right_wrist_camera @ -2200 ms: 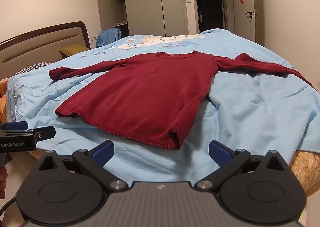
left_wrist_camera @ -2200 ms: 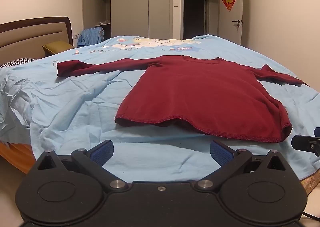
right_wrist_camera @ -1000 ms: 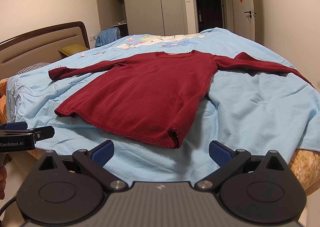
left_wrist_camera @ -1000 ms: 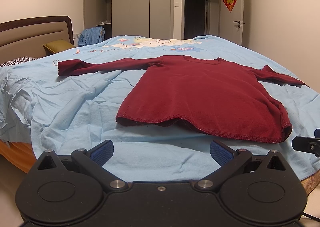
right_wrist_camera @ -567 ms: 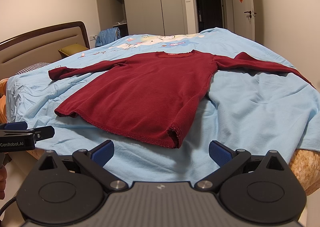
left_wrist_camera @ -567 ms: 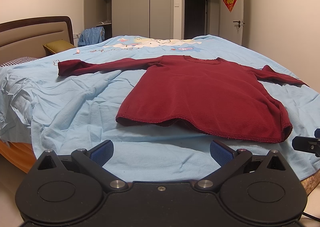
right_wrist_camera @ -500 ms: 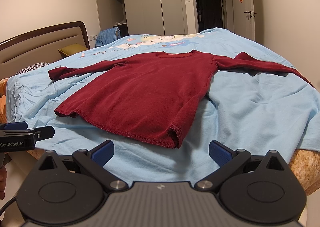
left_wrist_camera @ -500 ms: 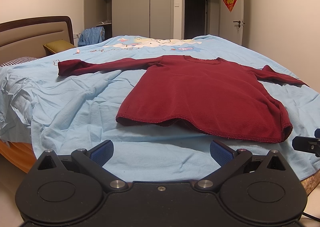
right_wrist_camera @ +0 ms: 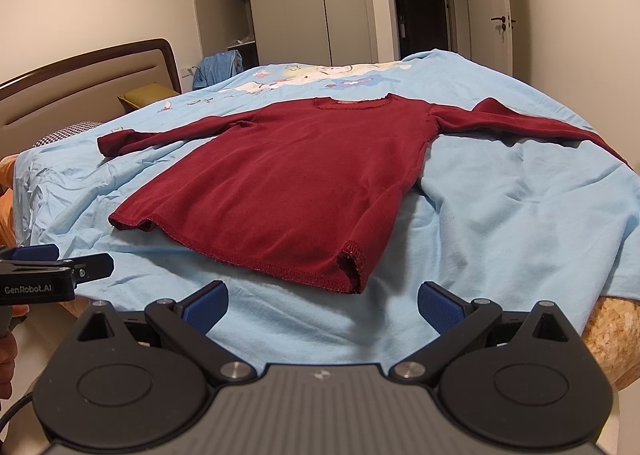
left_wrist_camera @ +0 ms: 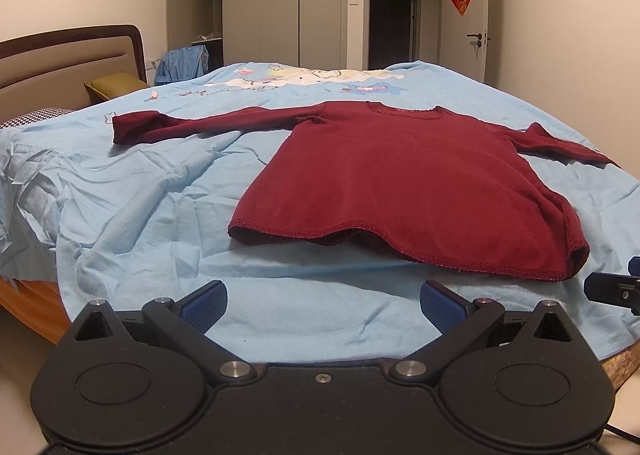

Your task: Fold small clothes

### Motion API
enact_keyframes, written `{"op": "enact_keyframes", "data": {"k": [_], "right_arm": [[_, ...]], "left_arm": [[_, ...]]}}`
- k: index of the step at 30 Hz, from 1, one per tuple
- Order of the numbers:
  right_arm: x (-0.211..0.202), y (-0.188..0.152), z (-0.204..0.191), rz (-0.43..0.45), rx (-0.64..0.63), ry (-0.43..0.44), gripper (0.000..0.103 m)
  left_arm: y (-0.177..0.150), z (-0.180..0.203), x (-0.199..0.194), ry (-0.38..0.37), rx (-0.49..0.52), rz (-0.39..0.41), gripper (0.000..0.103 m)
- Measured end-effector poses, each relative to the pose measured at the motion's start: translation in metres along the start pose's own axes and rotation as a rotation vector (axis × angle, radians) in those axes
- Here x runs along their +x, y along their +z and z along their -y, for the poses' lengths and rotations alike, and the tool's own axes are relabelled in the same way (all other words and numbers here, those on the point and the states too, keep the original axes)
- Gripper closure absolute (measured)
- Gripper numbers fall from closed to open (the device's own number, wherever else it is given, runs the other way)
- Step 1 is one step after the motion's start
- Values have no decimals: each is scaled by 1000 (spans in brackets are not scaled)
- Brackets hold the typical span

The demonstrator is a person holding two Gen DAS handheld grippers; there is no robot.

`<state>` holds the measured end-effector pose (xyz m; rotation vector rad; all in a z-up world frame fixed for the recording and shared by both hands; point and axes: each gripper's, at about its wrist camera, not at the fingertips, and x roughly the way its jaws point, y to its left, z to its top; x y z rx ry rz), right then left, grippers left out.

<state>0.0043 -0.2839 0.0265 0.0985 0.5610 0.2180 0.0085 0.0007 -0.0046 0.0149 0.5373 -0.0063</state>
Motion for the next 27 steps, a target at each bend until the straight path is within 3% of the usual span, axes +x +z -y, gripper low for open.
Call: {"op": "enact_keyframes", "data": {"k": [16,27], "right_arm": [[26,8,15,-17,-4,23,0],[56,61,93,116,94,-68,0]], "left_arm": [[20,7,33,-9,29,-59,1],[78,31,91,-50,74,-44,1]]}}
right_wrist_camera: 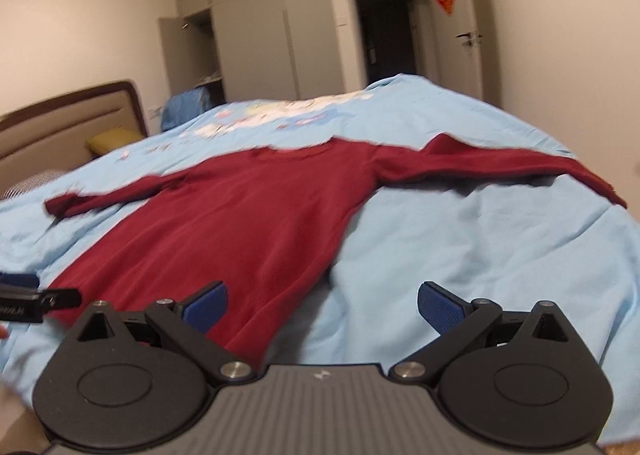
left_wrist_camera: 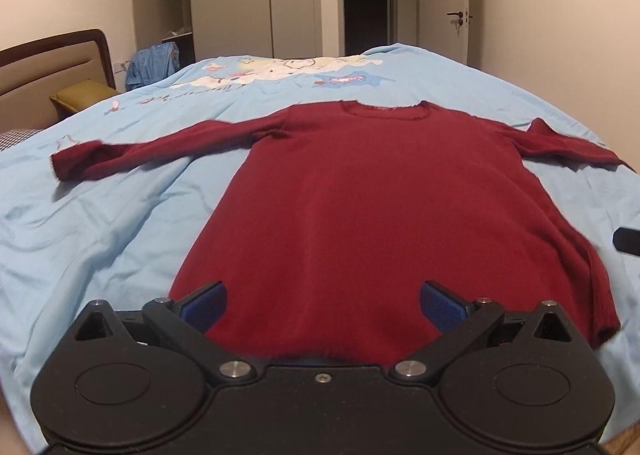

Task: Fold small clothes
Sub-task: 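Move the right tool to the sweater's sleeve cuff and grasp it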

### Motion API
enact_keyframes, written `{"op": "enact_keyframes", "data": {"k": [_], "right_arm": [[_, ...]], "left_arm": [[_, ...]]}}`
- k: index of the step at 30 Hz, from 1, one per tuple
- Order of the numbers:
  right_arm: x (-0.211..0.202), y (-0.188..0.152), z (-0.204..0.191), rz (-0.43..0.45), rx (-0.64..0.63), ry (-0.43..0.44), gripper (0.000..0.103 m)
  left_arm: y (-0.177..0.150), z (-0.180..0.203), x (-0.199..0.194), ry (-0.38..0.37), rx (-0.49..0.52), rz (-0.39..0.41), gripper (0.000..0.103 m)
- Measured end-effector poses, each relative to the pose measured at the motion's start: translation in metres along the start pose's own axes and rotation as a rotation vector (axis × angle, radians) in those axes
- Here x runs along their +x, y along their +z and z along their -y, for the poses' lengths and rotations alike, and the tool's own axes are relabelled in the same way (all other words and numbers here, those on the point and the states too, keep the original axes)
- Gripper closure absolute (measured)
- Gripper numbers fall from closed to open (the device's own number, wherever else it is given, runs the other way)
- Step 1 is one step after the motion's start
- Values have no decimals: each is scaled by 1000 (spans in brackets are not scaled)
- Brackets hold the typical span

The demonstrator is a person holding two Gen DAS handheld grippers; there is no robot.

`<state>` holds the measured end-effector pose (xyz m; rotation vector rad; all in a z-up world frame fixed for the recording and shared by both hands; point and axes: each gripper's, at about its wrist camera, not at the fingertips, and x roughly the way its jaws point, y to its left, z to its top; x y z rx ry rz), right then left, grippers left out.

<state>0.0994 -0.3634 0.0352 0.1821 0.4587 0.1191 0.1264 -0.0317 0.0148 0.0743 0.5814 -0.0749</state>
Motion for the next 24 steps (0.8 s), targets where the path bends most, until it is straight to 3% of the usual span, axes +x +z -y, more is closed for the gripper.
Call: {"op": "enact_keyframes", "data": {"k": [5,12,24], "right_arm": [[21,26,47,63,57,-92,0],[47,56,115,83,150,-228,0],[91,93,231,119,358,-376,0]], "left_arm": [[36,24,36,-19,30,36,1],[74,61,89,-81,42,65,1],[66,80,145,-119,50,-8,1]]}}
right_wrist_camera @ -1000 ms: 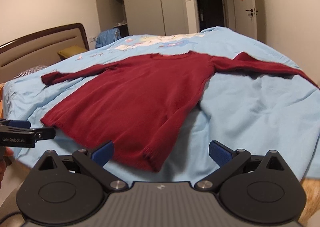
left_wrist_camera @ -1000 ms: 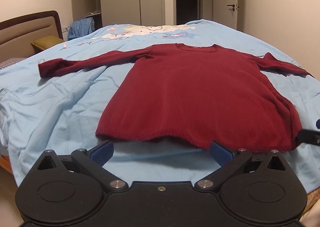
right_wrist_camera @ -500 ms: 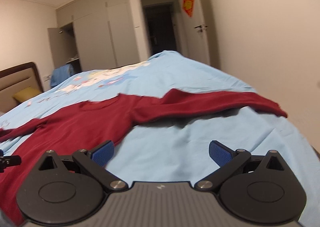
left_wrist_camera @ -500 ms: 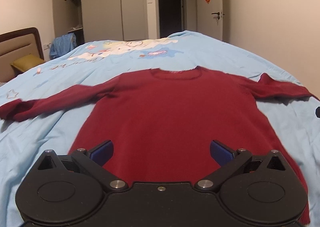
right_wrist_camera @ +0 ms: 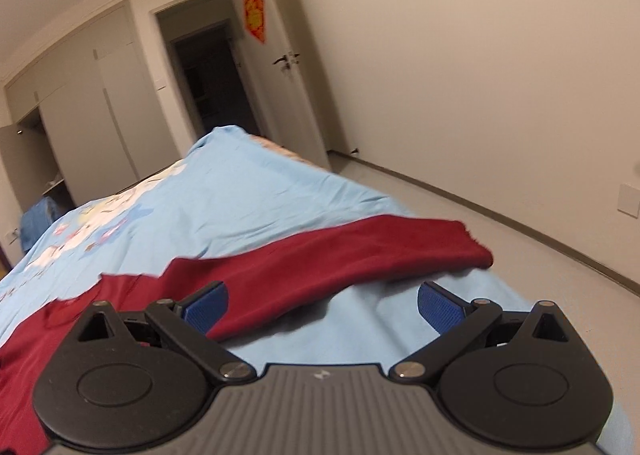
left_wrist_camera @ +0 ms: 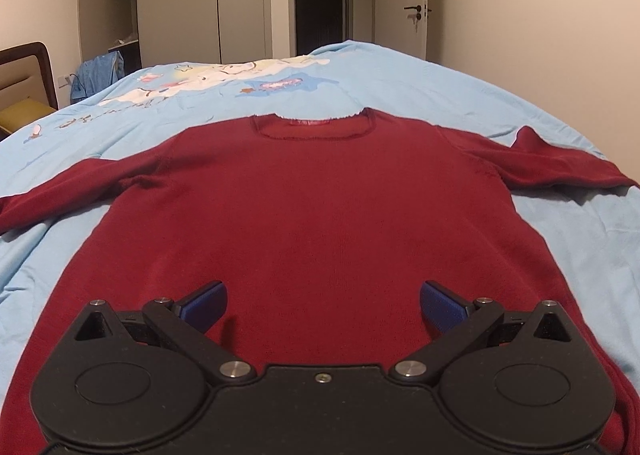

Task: Fold small clothes
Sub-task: 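Move the right tool to the sweater's sleeve cuff and grasp it, then lift the held sleeve with the right tool and lay it across the sweater body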

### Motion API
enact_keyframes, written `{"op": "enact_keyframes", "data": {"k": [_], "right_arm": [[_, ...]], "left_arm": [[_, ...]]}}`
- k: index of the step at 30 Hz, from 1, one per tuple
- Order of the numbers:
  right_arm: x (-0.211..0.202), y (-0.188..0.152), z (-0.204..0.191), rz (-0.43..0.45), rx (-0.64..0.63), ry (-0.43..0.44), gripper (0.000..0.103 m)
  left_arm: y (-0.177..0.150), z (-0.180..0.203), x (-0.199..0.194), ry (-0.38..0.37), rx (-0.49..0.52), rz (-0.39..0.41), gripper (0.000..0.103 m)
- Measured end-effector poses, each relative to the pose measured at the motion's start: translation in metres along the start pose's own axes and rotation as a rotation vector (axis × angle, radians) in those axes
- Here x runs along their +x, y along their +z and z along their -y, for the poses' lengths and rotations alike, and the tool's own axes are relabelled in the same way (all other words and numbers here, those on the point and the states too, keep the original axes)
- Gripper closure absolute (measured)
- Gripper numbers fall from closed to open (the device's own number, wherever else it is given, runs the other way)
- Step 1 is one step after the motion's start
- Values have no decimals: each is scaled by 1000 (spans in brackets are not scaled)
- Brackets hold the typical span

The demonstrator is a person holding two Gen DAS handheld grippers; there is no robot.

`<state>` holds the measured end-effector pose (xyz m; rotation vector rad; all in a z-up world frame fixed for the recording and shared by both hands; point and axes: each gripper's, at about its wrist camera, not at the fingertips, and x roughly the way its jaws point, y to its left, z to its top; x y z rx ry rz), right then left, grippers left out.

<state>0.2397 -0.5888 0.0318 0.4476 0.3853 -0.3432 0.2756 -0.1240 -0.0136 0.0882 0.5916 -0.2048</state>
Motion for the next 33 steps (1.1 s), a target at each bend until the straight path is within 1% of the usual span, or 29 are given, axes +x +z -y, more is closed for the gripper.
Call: {"op": "enact_keyframes", "data": {"k": [5,8,13,16,17,18,19,21,23,24,27,28,31,33], "right_arm": [[43,12,22,-39,131,-18,0],[62,15,35,-49,199,-83,1],[87,15,57,-60,345,-162,6],[97,12,73,-46,448,-196,18],[99,11,78,-36,476,-204,27],[100,10,81,-28,493,-216,39],[102,10,83,-22,504,-224,47],[105,10,87,-20,519,-236,73],[107,11,87,-22,513,-228,87],[105,12,84,-13,498,-231,92],[94,21,66,45,418,-236,93],[84,27,58,69,379,-235,94],[69,46,22,156,214,-206,94],[60,57,-9,209,90,-164,94]], "left_arm": [[3,-1,6,-2,5,-7,1],[8,-2,7,2,10,-2,1],[21,-4,8,25,19,-1,1],[27,-7,8,27,12,10,1],[29,-8,7,25,10,15,1],[30,-8,6,23,9,19,1],[32,-8,5,21,9,22,1],[33,-9,4,17,9,27,1],[36,-10,4,15,7,27,1],[37,-11,3,16,3,27,1],[40,-17,2,27,-20,26,1],[41,-19,2,33,-26,25,1],[44,-26,-2,54,-31,35,1],[46,-31,-5,66,-33,45,1]]}}
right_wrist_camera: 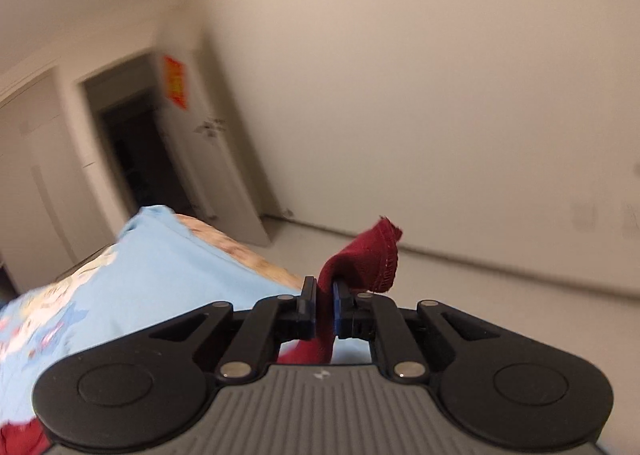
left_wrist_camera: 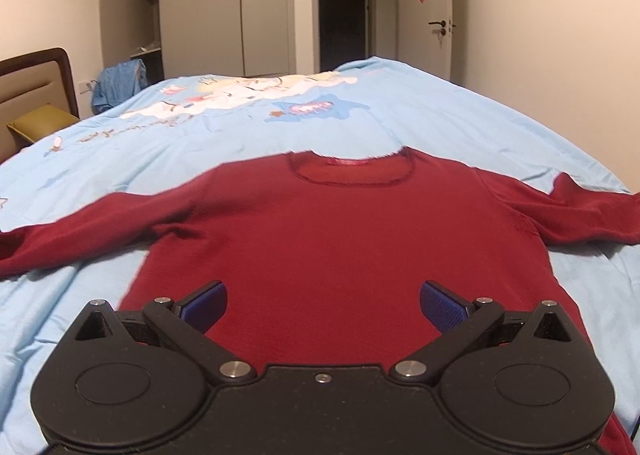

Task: Fold small clothes
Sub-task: 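Lift the held sleeve with the right tool and lay it across the sweater body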

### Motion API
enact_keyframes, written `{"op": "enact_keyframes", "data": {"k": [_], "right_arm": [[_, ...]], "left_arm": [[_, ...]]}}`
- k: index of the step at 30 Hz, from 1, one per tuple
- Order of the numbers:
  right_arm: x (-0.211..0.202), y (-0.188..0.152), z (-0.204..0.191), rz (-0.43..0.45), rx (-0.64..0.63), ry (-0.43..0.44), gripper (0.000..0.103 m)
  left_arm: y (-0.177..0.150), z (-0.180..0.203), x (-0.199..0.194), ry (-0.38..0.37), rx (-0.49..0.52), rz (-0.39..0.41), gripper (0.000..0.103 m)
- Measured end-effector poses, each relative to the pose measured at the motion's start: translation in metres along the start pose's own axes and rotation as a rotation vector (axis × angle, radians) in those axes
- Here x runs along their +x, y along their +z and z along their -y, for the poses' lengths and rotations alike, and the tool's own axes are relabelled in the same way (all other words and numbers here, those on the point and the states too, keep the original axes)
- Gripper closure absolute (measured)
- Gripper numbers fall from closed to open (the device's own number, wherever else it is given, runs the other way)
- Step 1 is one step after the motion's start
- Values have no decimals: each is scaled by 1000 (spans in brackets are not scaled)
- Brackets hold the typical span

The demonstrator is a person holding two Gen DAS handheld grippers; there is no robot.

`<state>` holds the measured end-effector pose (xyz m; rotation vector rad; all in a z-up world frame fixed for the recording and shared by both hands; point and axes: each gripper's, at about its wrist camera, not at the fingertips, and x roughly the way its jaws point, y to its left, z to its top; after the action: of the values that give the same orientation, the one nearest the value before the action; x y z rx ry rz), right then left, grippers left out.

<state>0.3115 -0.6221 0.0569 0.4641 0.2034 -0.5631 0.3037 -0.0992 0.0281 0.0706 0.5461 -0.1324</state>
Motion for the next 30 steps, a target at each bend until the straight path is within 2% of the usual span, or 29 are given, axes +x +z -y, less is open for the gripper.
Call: {"op": "enact_keyframes", "data": {"k": [5,11,17,22,27,30], "right_arm": [[-35,11,-91,105,-230,208,94],[-72,-12,-205,161,-432,478,94],[-101,-65,-305,126,-506,668,94],[-126,-128,-376,52,-617,785,94],[-138,-196,-419,-38,-760,845,94],[-156,-232,-427,-88,-839,865,94]], "left_arm": [[5,-17,-8,28,-24,26,1],[11,-46,-22,81,-67,60,1],[8,-78,-40,151,-135,80,1],[-1,-106,-52,213,-164,74,1],[-11,-133,-62,270,-205,68,1],[-14,-142,-64,287,-226,64,1]]}}
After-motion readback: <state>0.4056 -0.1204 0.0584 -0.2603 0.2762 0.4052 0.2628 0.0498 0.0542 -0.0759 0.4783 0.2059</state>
